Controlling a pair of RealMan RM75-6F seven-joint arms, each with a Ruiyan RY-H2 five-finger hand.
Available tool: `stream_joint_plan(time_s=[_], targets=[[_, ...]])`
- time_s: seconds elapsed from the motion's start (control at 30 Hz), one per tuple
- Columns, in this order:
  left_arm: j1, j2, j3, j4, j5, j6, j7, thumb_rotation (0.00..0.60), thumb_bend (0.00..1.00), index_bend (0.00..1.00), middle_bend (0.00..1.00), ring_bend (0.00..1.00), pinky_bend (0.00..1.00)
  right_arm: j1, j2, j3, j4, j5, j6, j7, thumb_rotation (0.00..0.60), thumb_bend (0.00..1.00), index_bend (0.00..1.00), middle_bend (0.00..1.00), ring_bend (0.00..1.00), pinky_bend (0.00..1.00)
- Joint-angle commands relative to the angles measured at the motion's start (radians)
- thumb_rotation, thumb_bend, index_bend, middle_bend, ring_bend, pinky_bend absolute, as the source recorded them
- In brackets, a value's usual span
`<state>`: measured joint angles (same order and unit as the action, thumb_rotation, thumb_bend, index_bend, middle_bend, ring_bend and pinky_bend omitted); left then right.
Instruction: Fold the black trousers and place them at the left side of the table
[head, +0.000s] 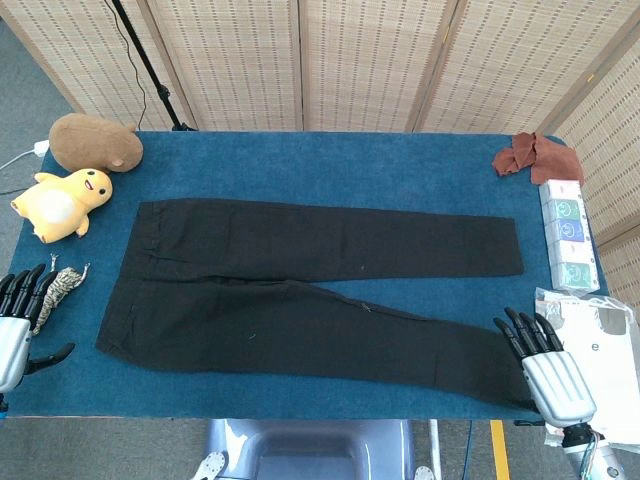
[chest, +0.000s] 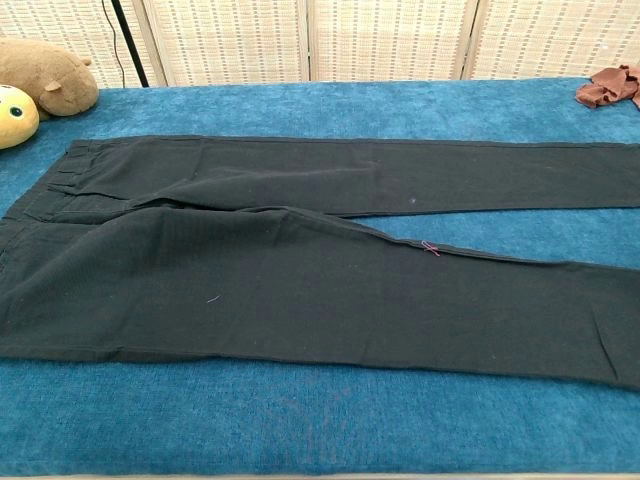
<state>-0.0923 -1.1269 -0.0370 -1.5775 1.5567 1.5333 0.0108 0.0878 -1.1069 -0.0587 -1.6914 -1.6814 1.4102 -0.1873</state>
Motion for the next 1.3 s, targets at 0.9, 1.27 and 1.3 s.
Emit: stream_joint_plan(time_s=[0.9,1.27,1.3], targets=[[0.007,0.015,-0.001,-0.001,0.008,0.017,-0.047,0.600,0.00,0.00,0.00,0.00,0.00,0.002,-0.305,-0.045,0.271,-0.090,-0.021,-0.172,0.600,0.00,0.00,0.00,0.00,0.00],[0.006,0.018,-0.001,-0.002,0.006,0.014,-0.053,0.600,0.00,0.00,0.00,0.00,0.00,0.002,-0.379,-0.032,0.381,-0.078,-0.009,-0.178,0.600,0.00,0.04,0.00,0.00,0.00],[0.006,0.018,-0.001,-0.001,0.005,0.013,-0.053,0.600,0.00,0.00,0.00,0.00,0.00,0.002,-0.384,-0.030,0.391,-0.077,-0.004,-0.175,0.600,0.00,0.05,0.00,0.00,0.00]])
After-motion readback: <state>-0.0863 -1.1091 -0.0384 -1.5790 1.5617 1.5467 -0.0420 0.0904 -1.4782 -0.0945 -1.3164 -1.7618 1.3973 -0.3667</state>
